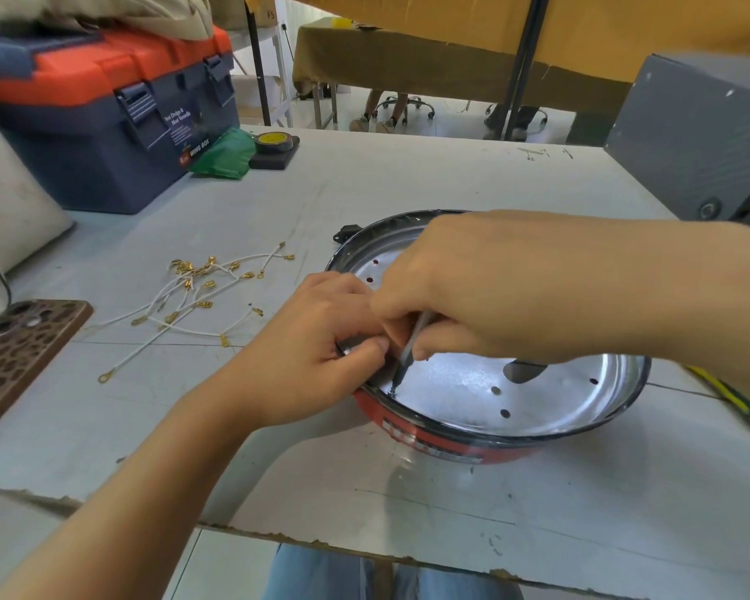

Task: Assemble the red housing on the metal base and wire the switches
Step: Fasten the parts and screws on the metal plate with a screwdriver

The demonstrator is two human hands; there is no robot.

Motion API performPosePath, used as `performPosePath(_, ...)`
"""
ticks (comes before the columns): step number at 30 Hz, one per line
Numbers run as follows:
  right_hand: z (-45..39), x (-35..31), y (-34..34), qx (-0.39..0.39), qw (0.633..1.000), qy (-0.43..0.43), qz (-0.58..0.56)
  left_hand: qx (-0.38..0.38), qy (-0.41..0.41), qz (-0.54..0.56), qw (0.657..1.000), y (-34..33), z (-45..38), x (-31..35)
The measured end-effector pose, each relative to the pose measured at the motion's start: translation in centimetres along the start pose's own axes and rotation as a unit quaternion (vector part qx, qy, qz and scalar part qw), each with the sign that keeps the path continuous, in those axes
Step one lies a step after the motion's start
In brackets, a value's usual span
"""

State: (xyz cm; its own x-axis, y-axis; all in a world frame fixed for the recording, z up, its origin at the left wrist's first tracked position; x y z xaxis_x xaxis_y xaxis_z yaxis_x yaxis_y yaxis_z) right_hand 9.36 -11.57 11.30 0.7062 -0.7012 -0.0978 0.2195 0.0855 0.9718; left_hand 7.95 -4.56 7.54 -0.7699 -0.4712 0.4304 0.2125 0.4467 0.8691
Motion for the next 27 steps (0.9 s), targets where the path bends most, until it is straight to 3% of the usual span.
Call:
performPosePath(14, -0.1, -0.2, -0.2, 0.038, 0.999, 0.002, 0.025, 0.006, -0.021, 0.001, 1.000, 0.2, -0.2, 0.6)
performPosePath(20, 0.1, -0.2, -0.8, -0.005, 0.998, 0.004, -0.067, -0.004, -0.012, 0.006, 1.000, 0.0, -0.2, 0.2)
performPosePath(27, 0.3, 0.0, -1.0, -0.016, 0.995, -0.018, -0.097, 0.013, 0.022, 0.043, 0.999, -0.1, 0.4, -0.4)
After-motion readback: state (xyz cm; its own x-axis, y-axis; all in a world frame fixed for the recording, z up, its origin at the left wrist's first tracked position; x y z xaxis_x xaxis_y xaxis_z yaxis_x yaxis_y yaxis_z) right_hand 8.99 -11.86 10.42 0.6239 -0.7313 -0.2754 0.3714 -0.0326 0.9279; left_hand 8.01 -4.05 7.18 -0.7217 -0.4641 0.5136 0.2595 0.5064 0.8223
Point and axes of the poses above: each hand's wrist, its own z-axis away from the middle knuckle, its own y-axis out of the back of the hand, x = y × z, the point moved 7 cm from there along -z, towards the middle knuckle, and after that the axes turned 12 degrees about -x, right-handed, at the moved point
